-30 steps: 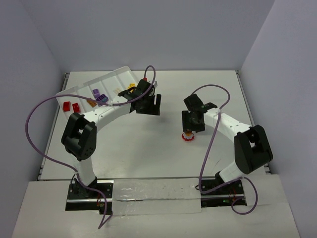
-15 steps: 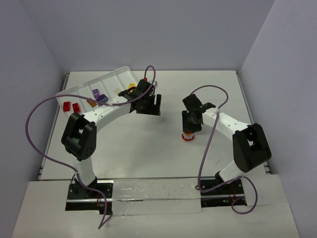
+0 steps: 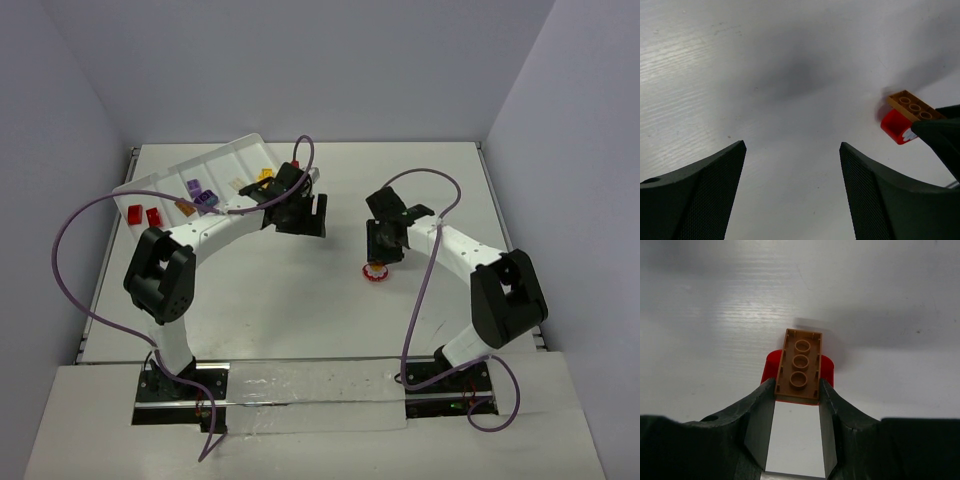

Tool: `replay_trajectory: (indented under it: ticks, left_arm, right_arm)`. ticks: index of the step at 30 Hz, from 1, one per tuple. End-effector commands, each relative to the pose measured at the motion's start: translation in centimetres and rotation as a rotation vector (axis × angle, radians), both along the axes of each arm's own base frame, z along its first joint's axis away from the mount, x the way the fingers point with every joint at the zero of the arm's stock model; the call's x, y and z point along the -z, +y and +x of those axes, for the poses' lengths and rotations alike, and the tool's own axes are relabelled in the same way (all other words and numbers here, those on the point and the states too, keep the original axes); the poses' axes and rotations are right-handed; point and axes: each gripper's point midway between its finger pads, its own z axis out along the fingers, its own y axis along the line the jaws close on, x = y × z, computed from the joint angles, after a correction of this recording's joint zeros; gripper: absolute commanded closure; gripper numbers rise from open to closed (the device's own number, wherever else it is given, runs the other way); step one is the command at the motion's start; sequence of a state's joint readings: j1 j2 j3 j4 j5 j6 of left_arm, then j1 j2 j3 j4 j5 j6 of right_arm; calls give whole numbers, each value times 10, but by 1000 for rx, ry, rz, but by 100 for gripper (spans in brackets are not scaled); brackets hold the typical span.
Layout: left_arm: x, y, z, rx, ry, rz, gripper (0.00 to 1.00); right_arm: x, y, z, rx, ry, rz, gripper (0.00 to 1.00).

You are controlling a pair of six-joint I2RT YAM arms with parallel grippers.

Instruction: Sort the legos into containers by color

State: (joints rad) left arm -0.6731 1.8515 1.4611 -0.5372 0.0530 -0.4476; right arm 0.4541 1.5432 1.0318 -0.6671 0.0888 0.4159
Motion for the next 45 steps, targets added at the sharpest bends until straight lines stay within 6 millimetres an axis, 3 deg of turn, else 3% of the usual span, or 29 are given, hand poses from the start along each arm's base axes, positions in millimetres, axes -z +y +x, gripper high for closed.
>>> replay_trajectory:
  ticks: [1, 6, 12, 20, 25, 29, 45]
  left_arm:
    - [-18, -17, -8, 80, -2, -112, 16]
    - [-25, -25, -19, 102, 25, -267, 2]
    - [-35, -6, -24, 72, 75, -423, 2]
    - [-37, -2, -51, 221, 83, -444, 9]
    - [-45, -17, -66, 325, 94, -494, 12]
    - [-39, -28, -64, 340, 98, -460, 12]
    - [-47, -50, -43, 308, 62, -517, 15]
  right_arm:
    - [-48, 22, 24, 30, -113, 135, 97]
    - [-71, 47, 40, 91, -147, 292, 98]
    - [-100, 65, 52, 131, -206, 437, 97]
    - [-94, 73, 50, 133, -154, 509, 97]
    - [-95, 80, 47, 115, -135, 546, 98]
    - [-99, 83, 46, 108, -135, 558, 98]
    - [-112, 86, 42, 79, -138, 583, 98]
